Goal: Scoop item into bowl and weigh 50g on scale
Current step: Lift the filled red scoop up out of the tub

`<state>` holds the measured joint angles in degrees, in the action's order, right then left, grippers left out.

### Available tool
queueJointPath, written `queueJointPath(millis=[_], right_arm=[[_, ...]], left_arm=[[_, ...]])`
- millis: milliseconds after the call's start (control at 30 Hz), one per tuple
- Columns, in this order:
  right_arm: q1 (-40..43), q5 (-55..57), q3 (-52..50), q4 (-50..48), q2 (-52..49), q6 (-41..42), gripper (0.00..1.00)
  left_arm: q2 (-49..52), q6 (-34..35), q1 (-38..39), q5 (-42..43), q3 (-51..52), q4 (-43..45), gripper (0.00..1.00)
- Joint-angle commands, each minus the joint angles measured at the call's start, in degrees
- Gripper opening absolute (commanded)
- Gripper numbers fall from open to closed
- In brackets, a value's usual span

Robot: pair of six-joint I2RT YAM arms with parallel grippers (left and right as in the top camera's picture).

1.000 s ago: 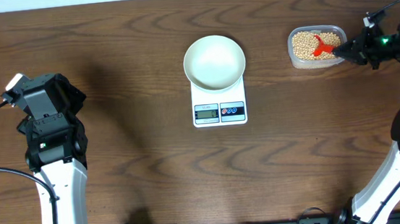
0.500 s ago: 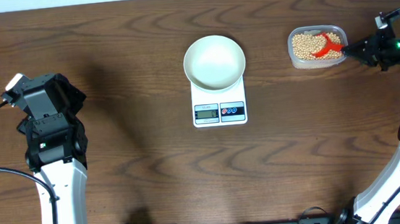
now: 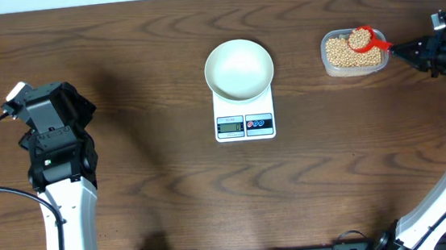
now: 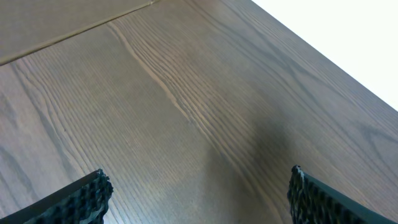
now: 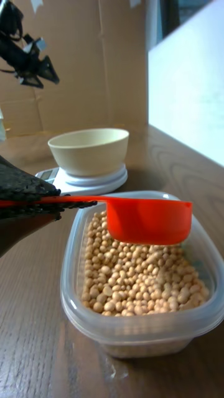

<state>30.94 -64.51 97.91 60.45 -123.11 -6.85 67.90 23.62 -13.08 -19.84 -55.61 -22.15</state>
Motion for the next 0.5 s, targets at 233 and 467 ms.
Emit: queueJointPath(millis=[233, 467], right_arm=[[0.50, -12.76, -0.26, -0.46, -0.66, -2.69, 0.01], [0.04, -19.91, -0.26, -1.33, -0.66, -2.67, 0.01]], left_arm=[[0.37, 0.07, -0.24, -0.81, 0.00, -0.09, 0.93], [0.37, 0.07, -0.24, -0.81, 0.00, -0.09, 0.93]])
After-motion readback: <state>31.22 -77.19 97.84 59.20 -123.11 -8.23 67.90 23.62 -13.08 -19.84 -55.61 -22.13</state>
